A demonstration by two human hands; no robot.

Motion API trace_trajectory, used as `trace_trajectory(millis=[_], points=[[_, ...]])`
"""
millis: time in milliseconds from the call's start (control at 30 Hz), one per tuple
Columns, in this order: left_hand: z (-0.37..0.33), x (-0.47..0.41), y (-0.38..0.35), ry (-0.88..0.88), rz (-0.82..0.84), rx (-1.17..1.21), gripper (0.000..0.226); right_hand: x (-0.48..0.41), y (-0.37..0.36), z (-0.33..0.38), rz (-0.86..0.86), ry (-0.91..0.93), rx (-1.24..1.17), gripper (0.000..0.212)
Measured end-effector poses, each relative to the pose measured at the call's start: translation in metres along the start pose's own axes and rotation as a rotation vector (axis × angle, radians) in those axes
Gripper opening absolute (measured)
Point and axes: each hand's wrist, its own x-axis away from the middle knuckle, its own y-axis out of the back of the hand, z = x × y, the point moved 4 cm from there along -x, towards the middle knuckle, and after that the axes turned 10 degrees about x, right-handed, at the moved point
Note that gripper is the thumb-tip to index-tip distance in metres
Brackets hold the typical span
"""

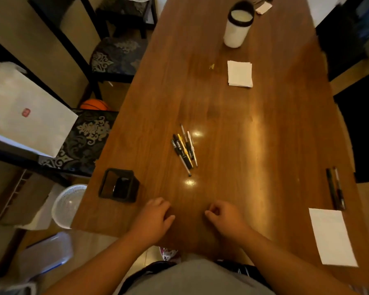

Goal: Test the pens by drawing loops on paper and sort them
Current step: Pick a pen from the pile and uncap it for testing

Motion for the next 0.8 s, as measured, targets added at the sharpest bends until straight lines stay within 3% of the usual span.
trace_trajectory(millis=[233, 600, 800], points=[[0.021, -0.016, -0.011, 0.015, 0.020, -0.237, 0.075, -0.050, 0.021, 0.069, -0.155, 0.044, 0.121, 0.022], [0.031, -0.015, -0.017, -0.016, 0.012, -0.247, 0.077, -0.089, 0.022, 0.096, -0.263, 0.005, 0.173, 0.018], [0.030, -0.014, -0.014, -0.033, 0.014, -0.242, 0.076, -0.081, 0.015, 0.092, -0.167, 0.034, 0.199, 0.014]])
